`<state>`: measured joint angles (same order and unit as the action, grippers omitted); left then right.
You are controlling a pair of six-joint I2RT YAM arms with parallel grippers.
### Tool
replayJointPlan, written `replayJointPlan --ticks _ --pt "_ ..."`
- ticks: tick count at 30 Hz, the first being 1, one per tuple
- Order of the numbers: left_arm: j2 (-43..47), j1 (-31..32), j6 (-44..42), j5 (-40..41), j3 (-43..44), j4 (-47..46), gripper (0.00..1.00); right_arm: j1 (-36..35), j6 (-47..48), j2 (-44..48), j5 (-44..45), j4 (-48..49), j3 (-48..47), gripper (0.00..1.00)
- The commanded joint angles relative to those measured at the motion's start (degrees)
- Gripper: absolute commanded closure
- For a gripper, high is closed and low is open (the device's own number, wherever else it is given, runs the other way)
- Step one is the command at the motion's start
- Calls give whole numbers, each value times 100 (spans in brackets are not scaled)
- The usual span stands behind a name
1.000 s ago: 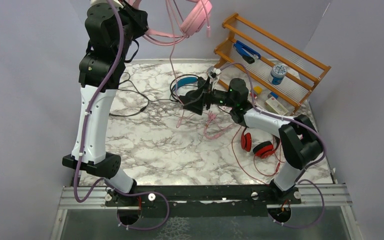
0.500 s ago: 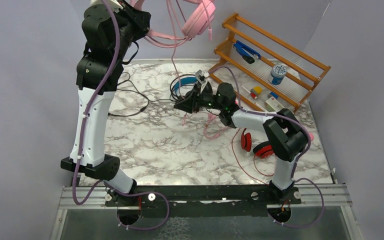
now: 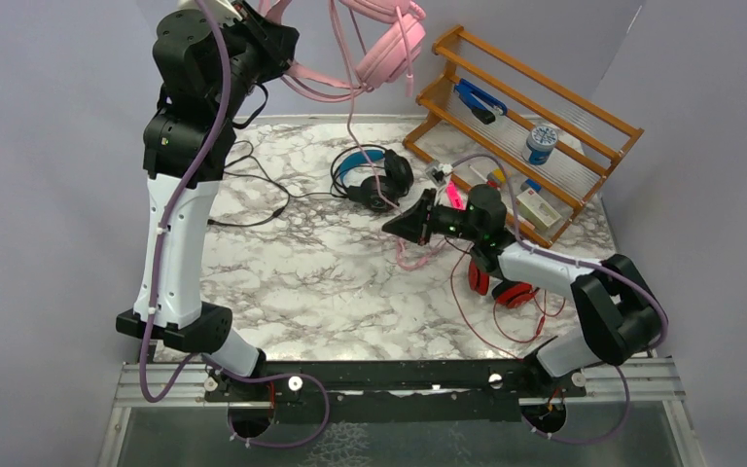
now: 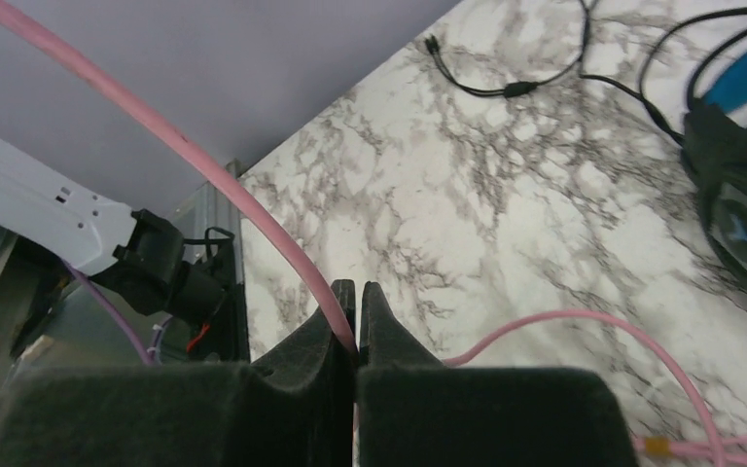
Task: Wrap the headphones
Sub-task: Wrap the headphones cable around the headphones.
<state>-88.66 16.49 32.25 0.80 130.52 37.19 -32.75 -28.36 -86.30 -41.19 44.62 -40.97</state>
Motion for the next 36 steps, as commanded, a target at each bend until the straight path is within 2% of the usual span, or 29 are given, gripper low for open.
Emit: replayJointPlan --ticks 1,4,8,12,17,22,24,26,30,33,36 --pt "42 -40 -55 -813 237 -241 100 556 310 357 -240 -1050 168 100" --pt "75 -49 -193 -1226 100 -237 100 1003 337 629 -325 -1247 313 100" --pt "162 -49 -518 -2153 -184 -369 100 1404 734 587 -363 -2173 -32 100" --pt "572 -46 -1167 -2879 -1161 -468 100 1974 715 394 -374 -2905 -483 100" --pt "1136 44 -2270 -3168 -2606 192 100 2364 579 253 -274 -3431 -877 100" --pt "1839 305 -2923 -2135 -4068 471 100 2405 649 108 -17 -3849 -1214 100" --pt "1981 426 -3014 -2181 -4406 461 100 2405 664 9 -337 -3801 -1321 100" --pt "2006 810 -3148 -2011 -4696 470 100 2405 688 -159 -643 -3918 -1571 100" --pt "1897 1716 -3447 56 -5234 541 100 2405 938 -507 -920 -4936 -2464 100" --pt "1711 1915 -3571 1814 -5571 529 100 2405 1197 -470 -844 -5749 -3096 100" --pt "1551 2035 -3615 2782 -5754 419 100 2405 1198 -269 -860 -6176 -3476 100"
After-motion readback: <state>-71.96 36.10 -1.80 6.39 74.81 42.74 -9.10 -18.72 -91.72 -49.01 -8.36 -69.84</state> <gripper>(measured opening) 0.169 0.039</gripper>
